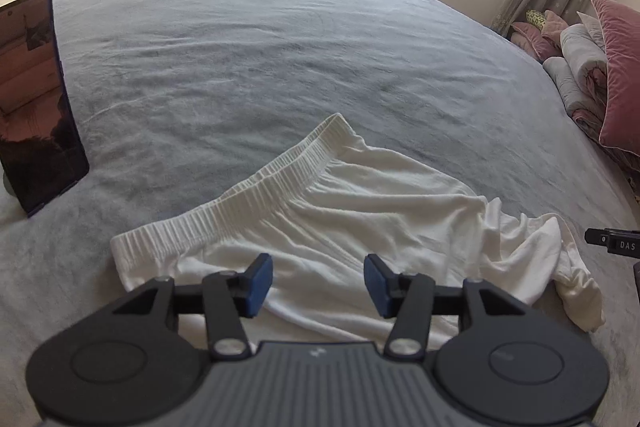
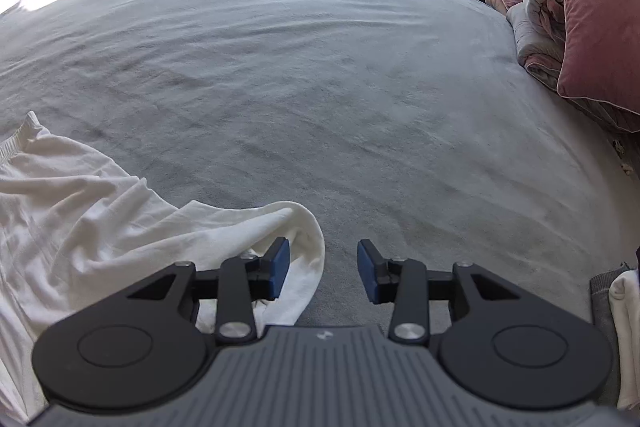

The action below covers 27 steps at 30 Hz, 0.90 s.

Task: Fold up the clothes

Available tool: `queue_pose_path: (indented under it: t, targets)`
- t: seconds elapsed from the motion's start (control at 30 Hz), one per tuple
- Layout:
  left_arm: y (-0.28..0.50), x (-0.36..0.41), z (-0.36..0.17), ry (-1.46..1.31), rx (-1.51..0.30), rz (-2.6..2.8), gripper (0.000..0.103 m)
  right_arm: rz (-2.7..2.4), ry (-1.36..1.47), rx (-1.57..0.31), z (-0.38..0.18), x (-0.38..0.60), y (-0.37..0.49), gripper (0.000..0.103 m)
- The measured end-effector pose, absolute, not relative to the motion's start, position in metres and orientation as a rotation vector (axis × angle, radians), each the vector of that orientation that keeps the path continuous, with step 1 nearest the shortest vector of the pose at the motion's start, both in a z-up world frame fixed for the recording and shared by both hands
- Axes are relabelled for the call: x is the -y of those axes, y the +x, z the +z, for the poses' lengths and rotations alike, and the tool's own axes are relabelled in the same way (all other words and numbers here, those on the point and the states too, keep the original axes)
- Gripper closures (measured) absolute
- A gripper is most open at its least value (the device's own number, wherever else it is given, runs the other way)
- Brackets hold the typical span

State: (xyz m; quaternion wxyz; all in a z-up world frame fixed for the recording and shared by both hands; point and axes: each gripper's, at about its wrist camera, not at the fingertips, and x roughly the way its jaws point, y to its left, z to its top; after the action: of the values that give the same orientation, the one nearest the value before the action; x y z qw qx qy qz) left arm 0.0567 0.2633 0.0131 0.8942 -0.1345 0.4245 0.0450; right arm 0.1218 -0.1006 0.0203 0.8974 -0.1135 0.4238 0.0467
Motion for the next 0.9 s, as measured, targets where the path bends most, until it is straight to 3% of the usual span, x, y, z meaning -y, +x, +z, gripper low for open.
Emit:
queue_pose_path:
  t: [0.37, 0.53, 0.7, 0.8, 0.83, 0.87, 0.9]
  targets:
    - [0.137, -0.264, 0.002, -0.062, -0.814, 0.067, 0.051, 0.17, -0.028, -0.93, -0.008, 0.148, 0.124, 0.062]
    - [0.16, -0.277, -0.002, -0.157, -0.807, -0.043, 0.051, 0.199, -0.002, -0.936, -0.019, 0.148, 0.132, 0.062]
    - [0.171, -0.283, -0.009, -0.23, -0.813, -0.079, 0.053, 0.23, 0.088, -0.946, -0.029, 0.149, 0.14, 0.07]
    - [0.172, -0.284, -0.012, -0.255, -0.811, -0.082, 0.055, 0.221, 0.072, -0.942, -0.03, 0.147, 0.141, 0.09]
    - [0.172, -0.285, -0.013, -0.262, -0.807, -0.083, 0.067, 0.215, 0.063, -0.939, -0.031, 0.146, 0.142, 0.099]
    - [0.172, -0.286, -0.013, -0.274, -0.807, -0.086, 0.085, 0.206, 0.049, -0.929, -0.03, 0.146, 0.142, 0.103]
    - [0.172, -0.287, -0.013, -0.285, -0.804, -0.088, 0.088, 0.196, 0.035, -0.919, -0.029, 0.146, 0.142, 0.103]
